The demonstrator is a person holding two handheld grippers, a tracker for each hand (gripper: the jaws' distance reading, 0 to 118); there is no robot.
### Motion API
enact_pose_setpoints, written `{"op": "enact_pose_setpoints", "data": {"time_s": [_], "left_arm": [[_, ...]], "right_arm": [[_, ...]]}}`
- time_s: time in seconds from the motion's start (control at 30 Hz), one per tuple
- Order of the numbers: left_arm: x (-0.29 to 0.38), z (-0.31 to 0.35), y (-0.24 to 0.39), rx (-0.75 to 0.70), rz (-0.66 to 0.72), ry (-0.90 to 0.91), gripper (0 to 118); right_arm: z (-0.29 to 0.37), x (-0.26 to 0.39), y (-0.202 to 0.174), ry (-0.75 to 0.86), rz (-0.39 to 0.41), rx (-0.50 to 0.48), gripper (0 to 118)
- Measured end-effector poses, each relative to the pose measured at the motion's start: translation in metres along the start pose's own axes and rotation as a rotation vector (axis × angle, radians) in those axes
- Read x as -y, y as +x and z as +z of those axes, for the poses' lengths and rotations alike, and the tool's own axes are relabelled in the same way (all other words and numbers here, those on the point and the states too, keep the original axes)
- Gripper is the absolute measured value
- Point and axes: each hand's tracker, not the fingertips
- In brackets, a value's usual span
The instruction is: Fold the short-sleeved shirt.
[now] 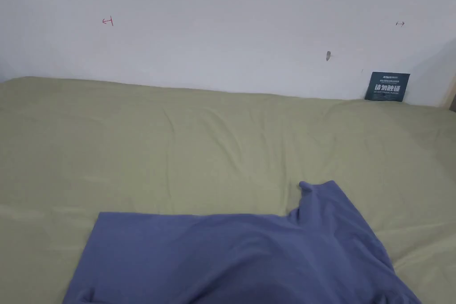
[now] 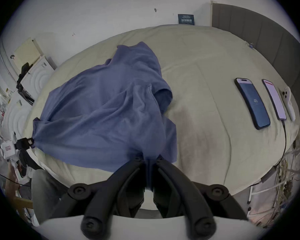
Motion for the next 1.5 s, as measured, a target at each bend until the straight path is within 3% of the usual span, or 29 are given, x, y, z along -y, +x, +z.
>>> {"op": "enact_pose_setpoints", "data": {"time_s": [0.03,0.07,0.1,0.13,0.17,0.23,0.33,0.37,0.4,0.47,0.5,0.57,0.7,0.73,0.77,0.8,0.93,1.07,1.2,1.23,1.3,1.37,1.4,1.43,1.47,1.5], "left_arm": [[-0.002,0.000,0.000,-0.020,-0.029,-0.027,15],[-0.005,0.005,0.003,-0.042,-0.033,-0.031,34],[-0.008,0.011,0.005,-0.073,-0.046,-0.046,66],[-0.011,0.021,0.006,-0.076,-0.043,-0.041,98],[-0.014,0.030,0.007,-0.054,-0.037,-0.022,102],[-0.024,0.051,0.012,0.025,-0.032,0.079,102],[-0.039,0.071,0.032,-0.013,-0.058,0.219,100],[-0.043,0.073,0.038,-0.023,-0.069,0.258,97],[-0.047,0.075,0.044,-0.029,-0.079,0.297,88],[-0.055,0.071,0.053,-0.025,-0.089,0.324,21],[-0.061,0.066,0.056,-0.030,-0.088,0.315,0],[-0.078,0.054,0.063,-0.034,-0.060,0.281,0],[-0.133,0.015,0.062,-0.050,-0.108,0.255,1],[-0.150,-0.001,0.062,-0.076,-0.106,0.266,14],[-0.164,-0.014,0.060,-0.095,-0.103,0.256,36],[-0.183,-0.034,0.056,-0.097,-0.106,0.223,66],[-0.235,-0.119,0.039,-0.117,-0.091,-0.051,102],[-0.249,-0.179,0.029,-0.128,-0.033,-0.180,101],[-0.245,-0.205,0.032,-0.184,-0.065,-0.211,99],[-0.243,-0.201,0.037,-0.201,-0.088,-0.195,93],[-0.244,-0.194,0.046,-0.298,-0.170,-0.166,66],[-0.238,-0.181,0.057,-0.199,-0.210,-0.155,12],[-0.239,-0.181,0.056,-0.155,-0.169,-0.174,9],[-0.239,-0.181,0.056,-0.145,-0.144,-0.174,9],[-0.239,-0.181,0.055,-0.177,-0.153,-0.163,9],[-0.237,-0.175,0.057,-0.174,-0.161,-0.155,9]], "right_arm": [[-0.004,-0.002,0.003,-0.019,0.007,-0.015,8],[-0.005,-0.005,0.004,-0.025,0.017,-0.003,18],[0.000,-0.008,0.002,-0.024,0.042,0.014,41],[0.009,-0.014,-0.001,-0.015,0.072,0.024,82],[0.021,-0.018,-0.004,0.025,0.084,0.022,96],[0.045,-0.032,-0.015,0.146,0.106,-0.010,92],[0.062,-0.049,-0.036,0.296,0.131,-0.013,92],[0.065,-0.055,-0.043,0.334,0.145,-0.018,85],[0.066,-0.059,-0.050,0.360,0.159,-0.014,69],[0.066,-0.063,-0.066,0.388,0.168,0.018,1],[0.064,-0.066,-0.072,0.399,0.172,0.053,0],[0.055,-0.070,-0.076,0.399,0.157,0.052,0],[0.041,-0.078,-0.082,0.374,0.140,-0.011,0],[0.041,-0.078,-0.088,0.375,0.154,-0.010,0],[0.039,-0.080,-0.089,0.368,0.165,-0.008,0],[0.036,-0.082,-0.090,0.360,0.172,-0.006,0],[0.031,-0.086,-0.087,0.334,0.178,-0.009,0],[0.027,-0.090,-0.079,0.303,0.185,0.025,0],[0.018,-0.105,-0.070,0.269,0.203,0.054,0],[0.015,-0.111,-0.068,0.265,0.202,0.052,0],[0.005,-0.134,-0.062,0.242,0.195,0.031,0],[-0.015,-0.169,-0.057,0.173,0.179,-0.014,0],[-0.031,-0.191,-0.056,0.101,0.179,-0.033,0],[-0.047,-0.209,-0.054,0.072,0.183,-0.033,14],[-0.068,-0.229,-0.052,0.040,0.186,-0.032,41],[-0.089,-0.248,-0.050,-0.026,0.174,-0.014,77]]}}
